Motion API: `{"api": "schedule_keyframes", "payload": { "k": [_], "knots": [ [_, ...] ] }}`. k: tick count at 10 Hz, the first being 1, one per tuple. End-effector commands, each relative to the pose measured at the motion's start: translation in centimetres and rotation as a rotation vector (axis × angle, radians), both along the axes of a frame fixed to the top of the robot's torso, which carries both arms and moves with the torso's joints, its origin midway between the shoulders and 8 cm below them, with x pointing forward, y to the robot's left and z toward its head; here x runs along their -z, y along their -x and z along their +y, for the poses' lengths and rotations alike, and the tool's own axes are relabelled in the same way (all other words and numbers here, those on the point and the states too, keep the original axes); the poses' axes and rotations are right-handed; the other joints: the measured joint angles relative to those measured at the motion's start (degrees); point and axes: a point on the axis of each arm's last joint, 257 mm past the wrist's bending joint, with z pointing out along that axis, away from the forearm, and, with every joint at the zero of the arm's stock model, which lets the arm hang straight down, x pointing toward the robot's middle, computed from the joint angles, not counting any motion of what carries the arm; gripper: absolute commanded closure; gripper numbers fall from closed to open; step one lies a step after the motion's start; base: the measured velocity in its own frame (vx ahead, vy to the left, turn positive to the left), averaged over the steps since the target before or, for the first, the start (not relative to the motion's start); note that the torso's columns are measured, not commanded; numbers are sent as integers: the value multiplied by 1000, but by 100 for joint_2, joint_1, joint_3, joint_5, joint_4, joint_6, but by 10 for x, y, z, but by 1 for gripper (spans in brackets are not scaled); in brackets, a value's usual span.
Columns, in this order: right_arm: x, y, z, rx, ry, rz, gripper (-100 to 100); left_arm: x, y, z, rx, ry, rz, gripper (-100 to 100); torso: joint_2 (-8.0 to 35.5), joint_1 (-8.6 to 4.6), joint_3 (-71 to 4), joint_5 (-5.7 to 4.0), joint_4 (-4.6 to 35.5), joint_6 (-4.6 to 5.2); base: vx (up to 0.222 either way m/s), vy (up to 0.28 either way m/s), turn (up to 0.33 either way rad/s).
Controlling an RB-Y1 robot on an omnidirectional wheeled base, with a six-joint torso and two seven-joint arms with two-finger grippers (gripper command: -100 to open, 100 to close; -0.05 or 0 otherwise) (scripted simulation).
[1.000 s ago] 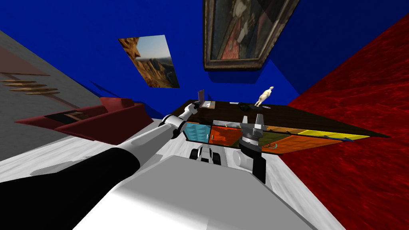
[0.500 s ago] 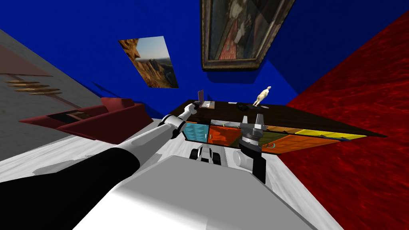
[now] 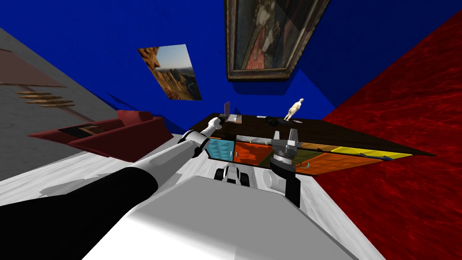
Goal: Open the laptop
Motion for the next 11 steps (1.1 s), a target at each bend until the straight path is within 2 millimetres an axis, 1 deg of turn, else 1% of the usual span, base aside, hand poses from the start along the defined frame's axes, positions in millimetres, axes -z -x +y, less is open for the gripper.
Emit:
{"api": "schedule_keyframes", "payload": {
  "k": [1,2,3,6,9,10,11],
  "knots": [
    [0,0,0,0,0,0,0,5,2,-2,4,-77,-6,100,-7,-1,-5,-1,-6,11,2,-20,39],
    [0,0,0,0,0,0,0,7,4,-3,6,-119,-11,100,-12,1,-8,1,-10,9,3,-27,14],
    [0,0,0,0,0,0,0,7,4,-3,6,-119,-11,100,-15,-4,-11,-1,-10,10,3,-24,9],
    [0,0,0,0,0,0,0,15,9,-8,15,-284,-33,100,-10,-18,-6,-5,-11,16,8,-44,26],
    [0,0,0,0,0,0,0,17,10,-10,18,-325,-39,100,-10,-16,-7,-6,-7,24,7,-29,5],
    [0,0,0,0,0,0,0,14,10,-6,10,-318,-40,100,-11,-11,-8,-3,-6,21,-2,-6,-1],
    [0,0,0,0,0,0,0,24,13,-10,7,-401,-41,100,-10,0,-8,-1,0,7,19,5,-26]
  ]
}}
